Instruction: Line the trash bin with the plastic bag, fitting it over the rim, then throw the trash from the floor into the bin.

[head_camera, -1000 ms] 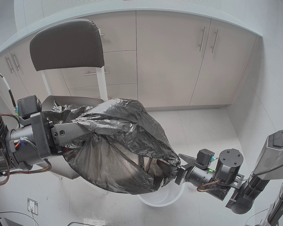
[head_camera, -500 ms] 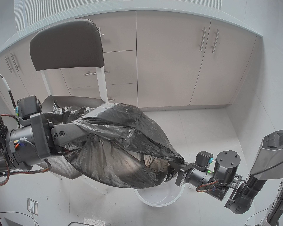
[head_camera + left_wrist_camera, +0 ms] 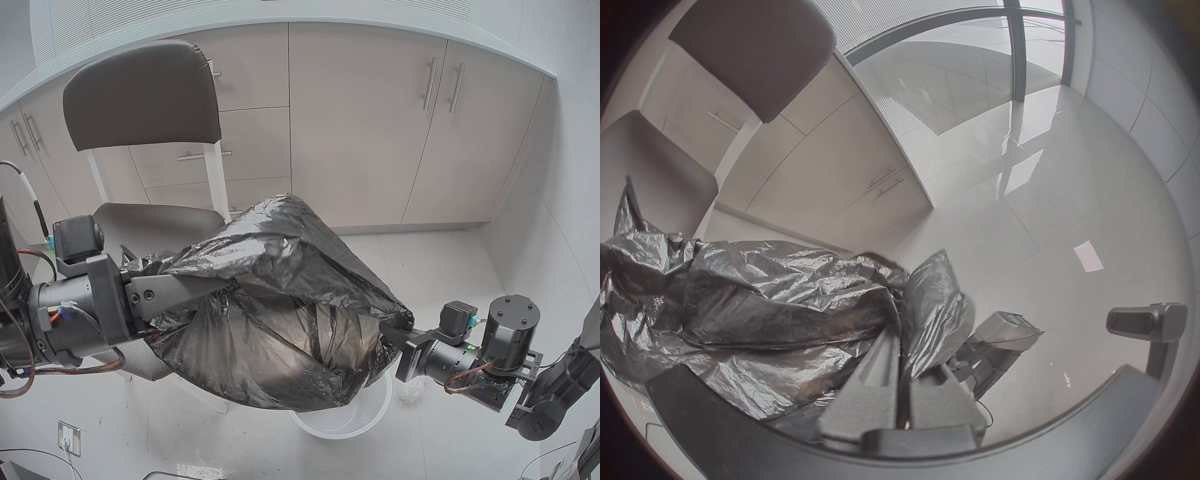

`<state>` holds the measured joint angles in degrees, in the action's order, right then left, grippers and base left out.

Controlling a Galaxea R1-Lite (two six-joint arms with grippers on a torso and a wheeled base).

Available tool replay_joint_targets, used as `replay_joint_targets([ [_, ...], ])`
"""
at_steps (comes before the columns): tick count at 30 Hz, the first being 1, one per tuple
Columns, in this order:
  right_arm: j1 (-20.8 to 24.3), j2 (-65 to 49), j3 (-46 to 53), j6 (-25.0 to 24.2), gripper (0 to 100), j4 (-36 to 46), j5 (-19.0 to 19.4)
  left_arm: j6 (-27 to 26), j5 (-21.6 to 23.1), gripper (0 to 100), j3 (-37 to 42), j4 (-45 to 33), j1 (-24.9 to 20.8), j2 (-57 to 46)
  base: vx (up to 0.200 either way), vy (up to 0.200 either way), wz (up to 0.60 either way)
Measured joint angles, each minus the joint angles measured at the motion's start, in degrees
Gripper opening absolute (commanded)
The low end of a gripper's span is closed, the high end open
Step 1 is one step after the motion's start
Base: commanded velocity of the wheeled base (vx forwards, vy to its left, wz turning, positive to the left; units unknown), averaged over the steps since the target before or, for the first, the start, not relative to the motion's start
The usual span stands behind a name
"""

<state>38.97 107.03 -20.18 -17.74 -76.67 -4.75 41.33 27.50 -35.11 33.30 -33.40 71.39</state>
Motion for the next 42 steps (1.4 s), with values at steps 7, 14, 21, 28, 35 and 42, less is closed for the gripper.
replay_joint_targets([
  [7, 0.0, -11.0, -2.3, -2.1, 0, 15.1, 2.9, -0.4, 0.1, 0, 0.7, 2.7, -0.1, 5.7, 0.0, 0.0, 0.0],
  [14, 0.2, -23.2, -6.4, -5.4, 0, 28.2, 5.7, -0.4, 1.3, 0, 4.0, 15.7, -1.7, 14.5, 0.0, 0.0, 0.0],
  [21, 1.4, -30.4, -8.7, -6.3, 0, 31.8, 6.6, -0.1, 4.0, 0, 6.3, 19.2, -3.1, 22.4, 0.0, 0.0, 0.0],
  [28, 1.9, -30.0, -9.0, -7.7, 0, 31.8, 6.8, -0.1, 4.4, 0, 6.4, 20.3, -3.3, 28.7, 0.0, 0.0, 0.0],
  [35, 2.1, -25.9, -8.9, -8.8, 0, 31.4, 6.8, 0.3, 4.4, 0, 6.4, 24.4, -2.9, 35.4, 0.0, 0.0, 0.0],
  [42, 2.1, -20.7, -8.7, -9.5, 0, 31.0, 6.8, 0.5, 4.2, 0, 6.8, 28.7, -2.2, 41.6, 0.0, 0.0, 0.0],
])
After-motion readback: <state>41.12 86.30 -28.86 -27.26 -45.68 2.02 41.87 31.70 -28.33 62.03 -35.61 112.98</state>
